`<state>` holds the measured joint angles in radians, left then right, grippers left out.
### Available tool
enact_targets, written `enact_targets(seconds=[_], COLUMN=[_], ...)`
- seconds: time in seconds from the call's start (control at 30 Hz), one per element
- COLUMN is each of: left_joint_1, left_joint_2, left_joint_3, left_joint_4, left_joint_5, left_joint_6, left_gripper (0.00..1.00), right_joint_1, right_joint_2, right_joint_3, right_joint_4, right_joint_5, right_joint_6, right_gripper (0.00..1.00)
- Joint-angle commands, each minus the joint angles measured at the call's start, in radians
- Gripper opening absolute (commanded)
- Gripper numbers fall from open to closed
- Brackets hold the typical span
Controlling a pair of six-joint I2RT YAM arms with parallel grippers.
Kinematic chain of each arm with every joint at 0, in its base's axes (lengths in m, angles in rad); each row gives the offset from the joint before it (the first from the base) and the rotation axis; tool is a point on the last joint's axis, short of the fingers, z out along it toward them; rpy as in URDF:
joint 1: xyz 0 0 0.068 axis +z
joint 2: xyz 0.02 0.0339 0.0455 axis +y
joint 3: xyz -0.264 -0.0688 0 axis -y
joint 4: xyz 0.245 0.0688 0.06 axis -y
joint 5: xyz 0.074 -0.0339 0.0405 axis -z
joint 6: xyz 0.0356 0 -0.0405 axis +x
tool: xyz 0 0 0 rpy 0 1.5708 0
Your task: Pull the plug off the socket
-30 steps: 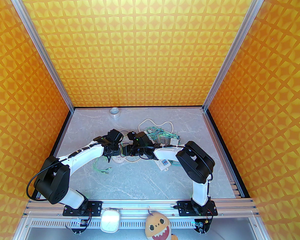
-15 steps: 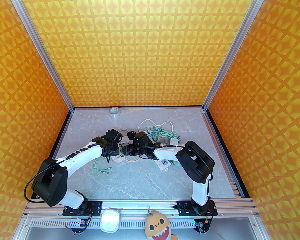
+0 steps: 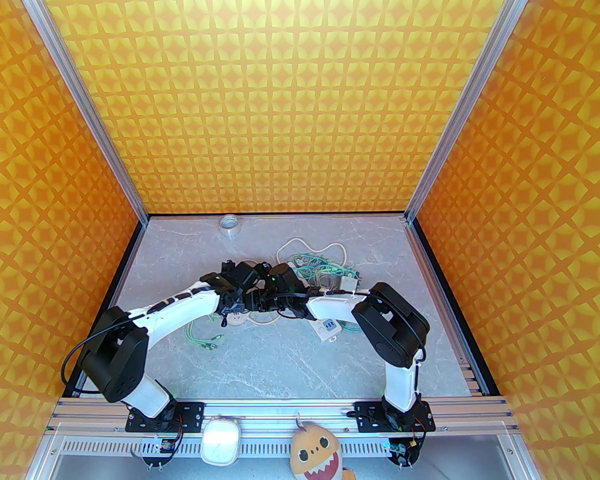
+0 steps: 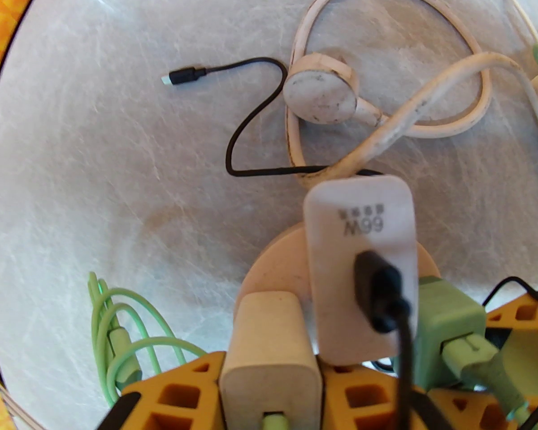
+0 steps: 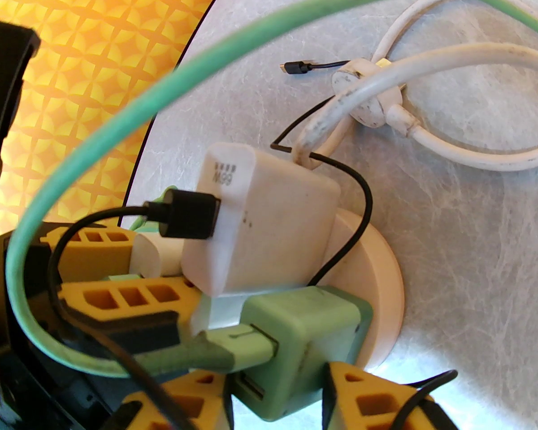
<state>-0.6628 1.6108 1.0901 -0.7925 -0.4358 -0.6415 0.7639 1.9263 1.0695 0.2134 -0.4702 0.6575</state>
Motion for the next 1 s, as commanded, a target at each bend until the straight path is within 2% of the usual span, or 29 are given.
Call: enact_targets(seconds=[0.0, 0.23, 0.47, 0.8, 0.97], left_joint_1=[-0.05, -0.004, 0.128, 0.125, 0.061], left_joint_2=[0.024, -0.073, -0.224, -0.204, -0.123], left_joint_3=[0.023, -0.03, -0.131, -0.119, -0.07], left_joint_4=[-0.012, 0.043, 0.129, 0.12, 0.075], left_joint_5=[0.037, 0.115, 0.279, 0.293, 0.212], left_joint_6=[0.016, -0.006, -0.045, -0.026, -0.004], left_gripper=[0.3, 0.29, 0.29, 0.28, 0.28], right_joint_1=[0.017, 0.02, 0.021, 0.028, 0.031], right_joint_2=[0.065, 0.082, 0.091, 0.095, 0.101], right_joint_3=[0.001, 0.014, 0.021, 0.029, 0.036], right_joint_4=[-0.109, -0.127, -0.139, -0.149, -0.155], right_joint_5=[0.08, 0.082, 0.088, 0.087, 0.088], right_joint_6=[-0.027, -0.025, -0.025, -0.033, -0.034], right_gripper=[0.34, 0.33, 0.33, 0.33, 0.33])
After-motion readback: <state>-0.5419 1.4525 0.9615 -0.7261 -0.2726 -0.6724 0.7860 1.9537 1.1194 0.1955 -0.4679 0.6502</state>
